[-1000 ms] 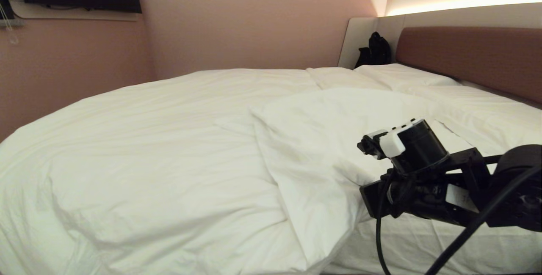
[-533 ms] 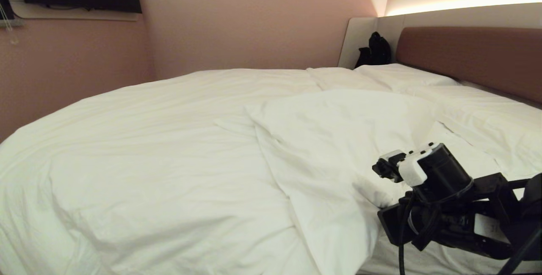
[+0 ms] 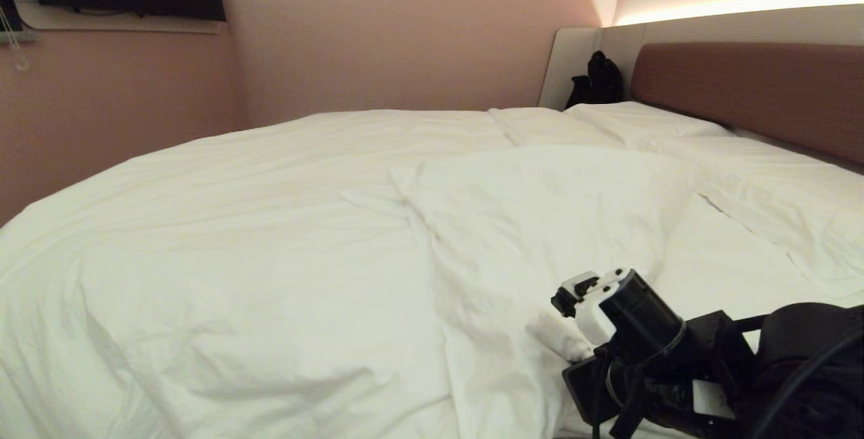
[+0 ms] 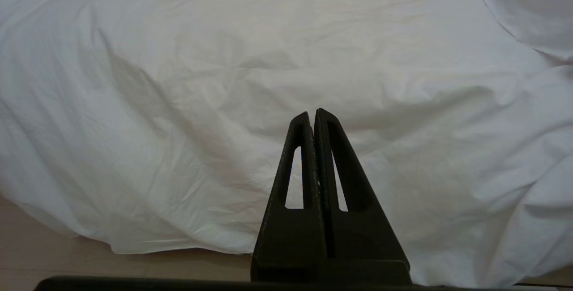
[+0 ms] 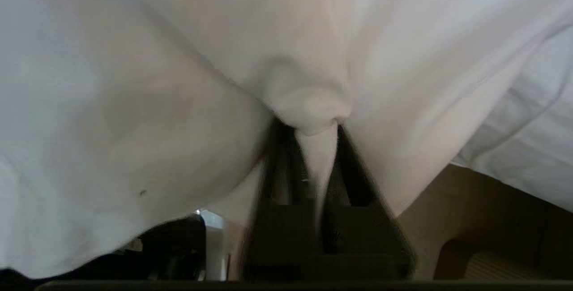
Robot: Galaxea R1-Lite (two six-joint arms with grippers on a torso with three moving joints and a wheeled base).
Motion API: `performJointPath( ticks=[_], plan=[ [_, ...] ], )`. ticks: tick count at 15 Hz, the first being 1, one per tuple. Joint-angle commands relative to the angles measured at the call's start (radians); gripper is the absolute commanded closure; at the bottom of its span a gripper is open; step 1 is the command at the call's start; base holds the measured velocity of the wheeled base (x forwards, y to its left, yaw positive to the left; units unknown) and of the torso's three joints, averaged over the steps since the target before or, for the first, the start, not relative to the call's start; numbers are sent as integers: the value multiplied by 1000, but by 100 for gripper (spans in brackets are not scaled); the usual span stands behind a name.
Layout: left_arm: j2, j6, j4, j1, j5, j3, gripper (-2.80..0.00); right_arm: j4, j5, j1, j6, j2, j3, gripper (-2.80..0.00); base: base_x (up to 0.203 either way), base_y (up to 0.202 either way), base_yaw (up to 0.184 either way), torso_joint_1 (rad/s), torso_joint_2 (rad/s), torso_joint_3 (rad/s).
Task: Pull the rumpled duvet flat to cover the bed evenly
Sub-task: Flatten the corners of the folded blanket
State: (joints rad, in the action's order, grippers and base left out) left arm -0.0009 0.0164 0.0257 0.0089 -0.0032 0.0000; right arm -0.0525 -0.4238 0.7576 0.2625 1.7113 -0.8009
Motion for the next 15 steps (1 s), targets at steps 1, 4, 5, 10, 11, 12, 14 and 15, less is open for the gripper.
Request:
performJointPath(
  ticks=[1, 4, 5, 10, 11, 12, 14, 15],
  plan=[
    [1, 0, 0, 0, 0, 0, 0, 5, -3, 7, 19, 41, -3, -280, 0, 0, 0, 0, 0, 0],
    [1, 0, 0, 0, 0, 0, 0, -3, -8, 25, 43, 31, -1, -280, 0, 0, 0, 0, 0, 0],
    [1, 0, 0, 2, 0, 0, 0, -6, -9, 37, 45, 18, 1, -280, 0, 0, 0, 0, 0, 0],
    [1, 0, 0, 0, 0, 0, 0, -15, -19, 103, 34, -72, -106, -280, 0, 0, 0, 0, 0, 0],
    [1, 0, 0, 0, 0, 0, 0, -15, -20, 103, 33, -67, -136, -280, 0, 0, 0, 0, 0, 0],
    [1, 0, 0, 0, 0, 0, 0, -15, -21, 103, 32, -65, -138, -280, 0, 0, 0, 0, 0, 0],
    [1, 0, 0, 0, 0, 0, 0, -13, -21, 87, 10, -30, -224, -280, 0, 0, 0, 0, 0, 0],
    [1, 0, 0, 0, 0, 0, 0, -12, -21, 79, -1, -4, -298, -280, 0, 0, 0, 0, 0, 0]
  ],
)
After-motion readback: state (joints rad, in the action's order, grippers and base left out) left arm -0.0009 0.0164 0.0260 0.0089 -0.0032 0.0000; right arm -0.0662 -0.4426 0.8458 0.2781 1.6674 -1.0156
